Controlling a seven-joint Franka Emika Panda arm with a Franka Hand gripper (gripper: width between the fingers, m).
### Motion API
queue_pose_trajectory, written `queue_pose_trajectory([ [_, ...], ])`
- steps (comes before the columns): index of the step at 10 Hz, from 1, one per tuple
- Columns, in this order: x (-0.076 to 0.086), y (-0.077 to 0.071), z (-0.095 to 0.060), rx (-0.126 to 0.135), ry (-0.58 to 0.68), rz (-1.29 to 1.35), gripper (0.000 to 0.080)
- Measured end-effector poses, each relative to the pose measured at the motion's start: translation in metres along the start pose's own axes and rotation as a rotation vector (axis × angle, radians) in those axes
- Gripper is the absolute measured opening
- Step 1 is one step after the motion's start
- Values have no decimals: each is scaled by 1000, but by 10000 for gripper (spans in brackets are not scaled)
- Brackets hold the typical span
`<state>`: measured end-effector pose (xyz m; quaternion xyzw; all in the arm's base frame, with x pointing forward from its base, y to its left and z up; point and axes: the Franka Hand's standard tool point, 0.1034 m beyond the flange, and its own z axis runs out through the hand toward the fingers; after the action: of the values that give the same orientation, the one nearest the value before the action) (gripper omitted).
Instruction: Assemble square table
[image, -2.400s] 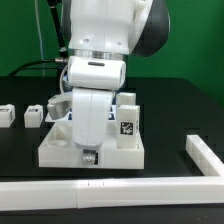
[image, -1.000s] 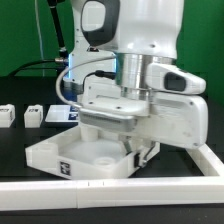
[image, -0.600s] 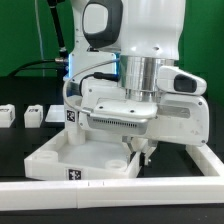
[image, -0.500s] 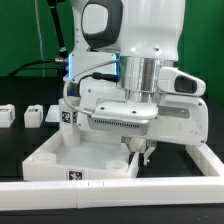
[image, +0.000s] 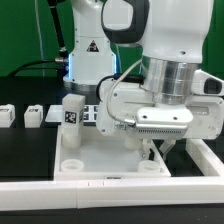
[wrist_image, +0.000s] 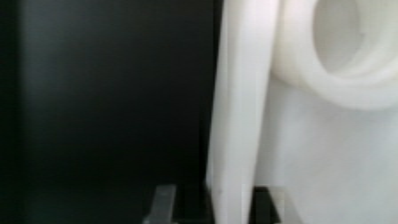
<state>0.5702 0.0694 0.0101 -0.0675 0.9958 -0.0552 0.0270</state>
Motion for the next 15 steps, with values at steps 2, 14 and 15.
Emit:
queue_pose_trajectory([
  [2, 2, -1, 1, 0, 4, 14, 60],
  [14, -15, 50, -6, 35, 89, 96, 60],
  [15, -15, 44, -6, 42, 88, 106, 167],
])
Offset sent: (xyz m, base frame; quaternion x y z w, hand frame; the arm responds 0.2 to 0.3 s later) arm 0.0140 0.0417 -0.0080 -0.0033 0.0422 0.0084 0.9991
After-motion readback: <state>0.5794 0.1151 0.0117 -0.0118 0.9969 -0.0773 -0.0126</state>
